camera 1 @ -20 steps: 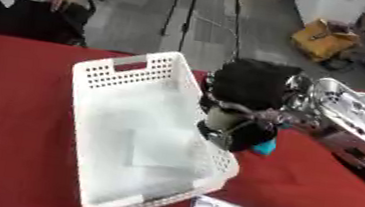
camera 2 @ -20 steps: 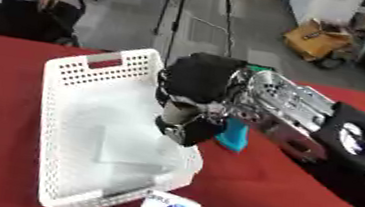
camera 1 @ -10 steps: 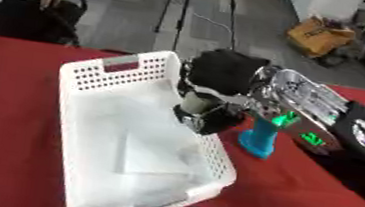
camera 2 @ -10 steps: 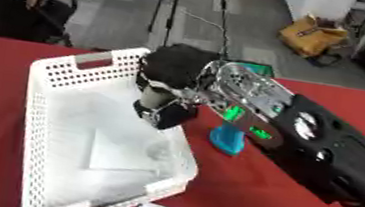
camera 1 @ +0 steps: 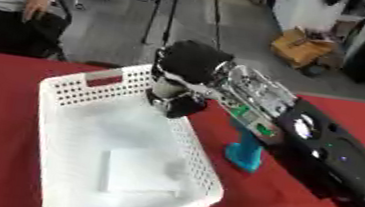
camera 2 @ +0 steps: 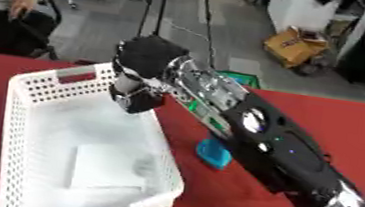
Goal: Pick up objects on the table and place them in the box.
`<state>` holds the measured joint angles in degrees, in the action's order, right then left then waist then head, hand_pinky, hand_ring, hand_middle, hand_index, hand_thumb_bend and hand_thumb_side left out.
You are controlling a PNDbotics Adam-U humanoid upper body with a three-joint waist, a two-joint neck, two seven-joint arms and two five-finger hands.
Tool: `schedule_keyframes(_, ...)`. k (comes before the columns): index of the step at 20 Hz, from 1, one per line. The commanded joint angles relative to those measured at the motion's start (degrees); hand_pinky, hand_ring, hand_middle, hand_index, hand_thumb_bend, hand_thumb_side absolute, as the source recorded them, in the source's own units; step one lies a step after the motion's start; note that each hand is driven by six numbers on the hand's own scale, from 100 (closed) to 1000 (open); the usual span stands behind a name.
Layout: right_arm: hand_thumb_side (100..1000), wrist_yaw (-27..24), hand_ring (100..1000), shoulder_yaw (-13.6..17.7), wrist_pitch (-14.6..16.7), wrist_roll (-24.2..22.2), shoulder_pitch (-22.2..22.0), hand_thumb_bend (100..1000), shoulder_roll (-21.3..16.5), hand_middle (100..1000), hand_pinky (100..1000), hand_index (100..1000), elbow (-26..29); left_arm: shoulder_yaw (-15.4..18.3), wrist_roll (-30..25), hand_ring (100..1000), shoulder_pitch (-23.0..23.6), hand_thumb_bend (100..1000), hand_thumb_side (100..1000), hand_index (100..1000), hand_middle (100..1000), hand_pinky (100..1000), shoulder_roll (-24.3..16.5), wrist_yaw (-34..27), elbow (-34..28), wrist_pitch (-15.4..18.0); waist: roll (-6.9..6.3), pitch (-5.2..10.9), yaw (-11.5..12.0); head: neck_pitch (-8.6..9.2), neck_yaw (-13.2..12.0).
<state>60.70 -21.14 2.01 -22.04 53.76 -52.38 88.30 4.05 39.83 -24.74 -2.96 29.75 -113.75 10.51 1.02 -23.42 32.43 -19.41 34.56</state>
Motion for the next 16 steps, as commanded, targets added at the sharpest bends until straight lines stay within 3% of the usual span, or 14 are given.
schedule_keyframes(1,488,6.3,233,1.2,0.5,3.7,2.0,100,1.2,295,100,407,-5.1,-0.1,-0.2,735,-0.4,100,989,780,720,671,-0.1,-0.3,-0.8,-0.1,-0.89,-0.05,0.4,2.08,2.0)
schedule_keyframes(7,489,11.6,229,1.7,1.2,9.1,2.2,100,2.9,295,100,408,-11.4,0.0,-0.2,736,-0.4,100,990,780,720,671,0.5,-0.5,-0.8,-0.1,-1.25,-0.69,1.7,3.95,4.9)
schedule_keyframes(16,501,12.2,221,1.3,1.8,11.0,2.8,100,5.2,297,100,410,-15.6,-0.1,-0.1,736,-0.5,100,989,780,720,669,1.0,-0.8,-0.8,-0.1,-1.32,-1.52,2.2,3.46,5.4)
